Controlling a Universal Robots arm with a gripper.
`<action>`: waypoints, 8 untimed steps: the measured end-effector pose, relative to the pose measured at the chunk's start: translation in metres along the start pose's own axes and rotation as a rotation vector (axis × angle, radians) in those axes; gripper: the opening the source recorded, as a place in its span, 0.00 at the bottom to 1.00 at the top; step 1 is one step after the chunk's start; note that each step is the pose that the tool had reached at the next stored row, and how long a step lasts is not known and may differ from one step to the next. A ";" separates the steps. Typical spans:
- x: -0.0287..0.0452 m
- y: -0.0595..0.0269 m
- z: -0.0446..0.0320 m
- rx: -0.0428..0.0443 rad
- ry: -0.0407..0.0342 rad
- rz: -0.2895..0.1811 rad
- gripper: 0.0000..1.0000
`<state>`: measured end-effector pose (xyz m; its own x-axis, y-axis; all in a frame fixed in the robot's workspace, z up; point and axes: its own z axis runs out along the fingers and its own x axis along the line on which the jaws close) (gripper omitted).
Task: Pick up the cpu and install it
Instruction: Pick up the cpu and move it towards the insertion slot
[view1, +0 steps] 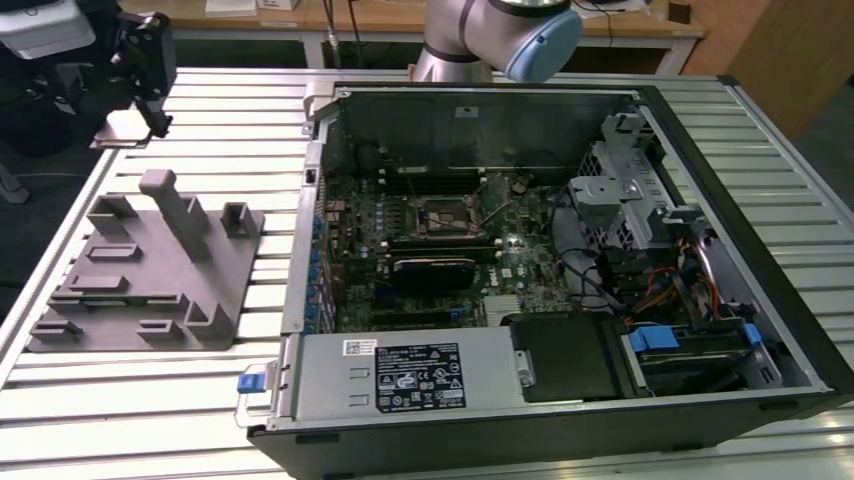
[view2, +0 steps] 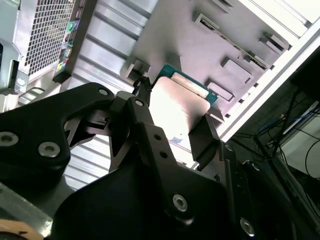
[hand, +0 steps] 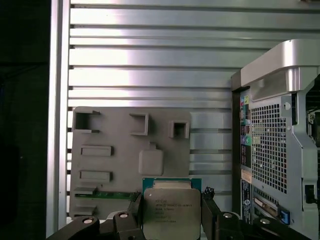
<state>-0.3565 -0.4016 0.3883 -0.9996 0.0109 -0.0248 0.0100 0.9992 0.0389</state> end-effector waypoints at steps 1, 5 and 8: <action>-0.0023 0.0000 0.0000 0.0000 0.0001 0.000 0.55; -0.0114 0.0001 0.0003 -0.0001 -0.0001 0.000 0.55; -0.0191 0.0002 0.0005 0.0000 0.0000 0.000 0.55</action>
<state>-0.3374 -0.4016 0.3883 -0.9996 0.0109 -0.0248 0.0099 0.9992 0.0389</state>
